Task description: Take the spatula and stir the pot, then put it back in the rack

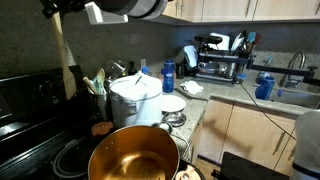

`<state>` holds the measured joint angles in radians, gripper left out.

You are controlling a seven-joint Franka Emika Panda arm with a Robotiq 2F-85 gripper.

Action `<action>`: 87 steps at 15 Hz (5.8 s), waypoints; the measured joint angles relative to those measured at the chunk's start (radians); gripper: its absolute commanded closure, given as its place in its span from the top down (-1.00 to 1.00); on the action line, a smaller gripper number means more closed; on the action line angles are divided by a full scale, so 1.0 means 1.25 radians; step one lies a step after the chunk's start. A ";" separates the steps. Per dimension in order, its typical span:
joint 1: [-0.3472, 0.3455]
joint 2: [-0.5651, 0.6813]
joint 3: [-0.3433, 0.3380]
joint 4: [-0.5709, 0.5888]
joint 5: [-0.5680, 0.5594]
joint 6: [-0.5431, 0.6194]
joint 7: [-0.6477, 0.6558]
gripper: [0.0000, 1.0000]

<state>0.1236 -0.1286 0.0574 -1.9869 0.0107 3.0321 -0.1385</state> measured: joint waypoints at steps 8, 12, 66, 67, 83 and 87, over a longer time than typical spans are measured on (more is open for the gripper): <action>0.087 -0.121 -0.030 -0.015 0.204 -0.246 -0.064 -0.83; 0.086 -0.184 -0.068 -0.018 0.225 -0.362 -0.064 -0.84; 0.179 -0.308 -0.041 -0.403 0.257 -0.208 0.071 -0.84; 0.201 -0.308 -0.061 -0.403 0.278 -0.219 0.048 -0.84; -0.017 -0.307 0.090 -0.342 -0.073 -0.409 0.175 -0.84; -0.008 -0.302 0.093 -0.346 -0.045 -0.336 0.184 -0.84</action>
<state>0.1136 -0.5061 0.1733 -2.4198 -0.0460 2.6127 0.0921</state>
